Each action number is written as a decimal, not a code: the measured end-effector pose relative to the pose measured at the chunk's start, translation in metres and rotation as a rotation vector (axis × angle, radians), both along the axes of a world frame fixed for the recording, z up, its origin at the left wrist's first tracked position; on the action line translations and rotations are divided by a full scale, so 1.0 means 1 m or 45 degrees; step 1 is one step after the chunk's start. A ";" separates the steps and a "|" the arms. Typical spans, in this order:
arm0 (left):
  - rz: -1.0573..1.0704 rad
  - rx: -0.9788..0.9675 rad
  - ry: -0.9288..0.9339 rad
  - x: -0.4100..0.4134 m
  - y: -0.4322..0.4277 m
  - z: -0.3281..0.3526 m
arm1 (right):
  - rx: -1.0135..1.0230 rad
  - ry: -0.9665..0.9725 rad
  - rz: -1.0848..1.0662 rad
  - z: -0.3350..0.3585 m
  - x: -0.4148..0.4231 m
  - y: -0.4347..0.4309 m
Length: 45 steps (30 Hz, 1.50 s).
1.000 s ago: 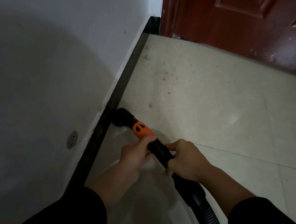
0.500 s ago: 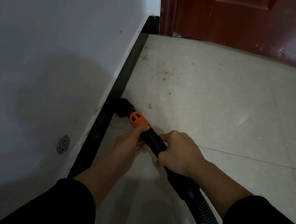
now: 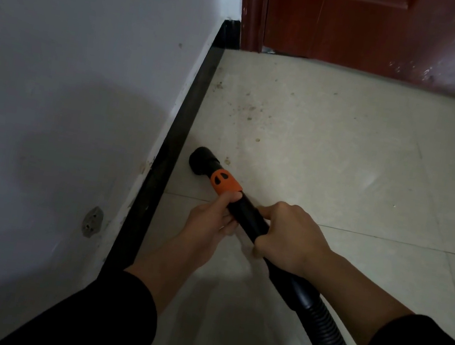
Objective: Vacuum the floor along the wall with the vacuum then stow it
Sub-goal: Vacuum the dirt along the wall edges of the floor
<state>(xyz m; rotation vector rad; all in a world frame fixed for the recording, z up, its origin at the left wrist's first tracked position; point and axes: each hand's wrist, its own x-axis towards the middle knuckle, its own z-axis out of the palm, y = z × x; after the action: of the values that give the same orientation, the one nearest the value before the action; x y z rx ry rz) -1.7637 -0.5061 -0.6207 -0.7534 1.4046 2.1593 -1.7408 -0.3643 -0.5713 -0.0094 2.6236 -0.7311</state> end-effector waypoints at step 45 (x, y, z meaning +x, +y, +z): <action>-0.237 0.007 -0.147 0.053 0.099 0.016 | -0.007 -0.063 -0.309 0.007 0.077 0.095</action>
<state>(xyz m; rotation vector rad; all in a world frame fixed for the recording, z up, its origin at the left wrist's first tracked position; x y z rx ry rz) -1.7107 -0.4073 -0.6043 -0.7042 1.3523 1.9459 -1.6634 -0.2695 -0.5640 0.3267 2.6027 -0.8069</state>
